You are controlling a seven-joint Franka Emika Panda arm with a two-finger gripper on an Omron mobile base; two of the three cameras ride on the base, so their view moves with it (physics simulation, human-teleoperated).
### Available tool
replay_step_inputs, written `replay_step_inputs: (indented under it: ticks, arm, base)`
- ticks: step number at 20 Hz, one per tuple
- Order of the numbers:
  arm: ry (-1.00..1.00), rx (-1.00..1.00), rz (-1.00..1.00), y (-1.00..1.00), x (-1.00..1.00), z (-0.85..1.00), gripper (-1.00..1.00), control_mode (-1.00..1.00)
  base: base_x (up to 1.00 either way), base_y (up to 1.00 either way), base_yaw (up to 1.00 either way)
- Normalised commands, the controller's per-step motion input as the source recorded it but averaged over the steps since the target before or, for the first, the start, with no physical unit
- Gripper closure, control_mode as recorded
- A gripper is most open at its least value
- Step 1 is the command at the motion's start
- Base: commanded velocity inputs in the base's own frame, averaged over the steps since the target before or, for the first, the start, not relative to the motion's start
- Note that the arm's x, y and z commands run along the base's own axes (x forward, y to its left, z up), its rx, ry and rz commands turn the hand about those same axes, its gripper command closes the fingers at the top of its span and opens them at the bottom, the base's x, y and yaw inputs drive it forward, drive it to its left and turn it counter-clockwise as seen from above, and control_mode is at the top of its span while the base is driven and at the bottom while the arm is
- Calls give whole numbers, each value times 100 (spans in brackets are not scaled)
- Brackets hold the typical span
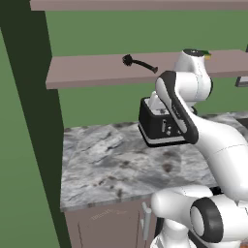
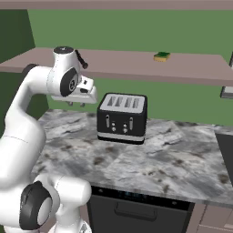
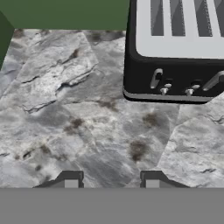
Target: Locate and retrieve the dish brush and sponge from the cabinet. Place them next to the sink.
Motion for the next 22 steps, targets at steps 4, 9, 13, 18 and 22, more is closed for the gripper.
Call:
replay_step_inputs:
  ticks: [4,9,13,18,22]
  arm:
    - [-3,0,0,0,-18,0,-100,-100]
    - [-9,3,0,-1,-28,11,-100,-100]
    - [-11,4,0,-2,-13,27,-100,-100]
    - [-9,-2,0,0,0,40,-100,-100]
    - [-12,-5,0,0,2,44,-100,-100]
  base:
    - [0,0,0]
    - [0,0,0]
    - [0,0,0]
    - [0,0,0]
    - [0,0,0]
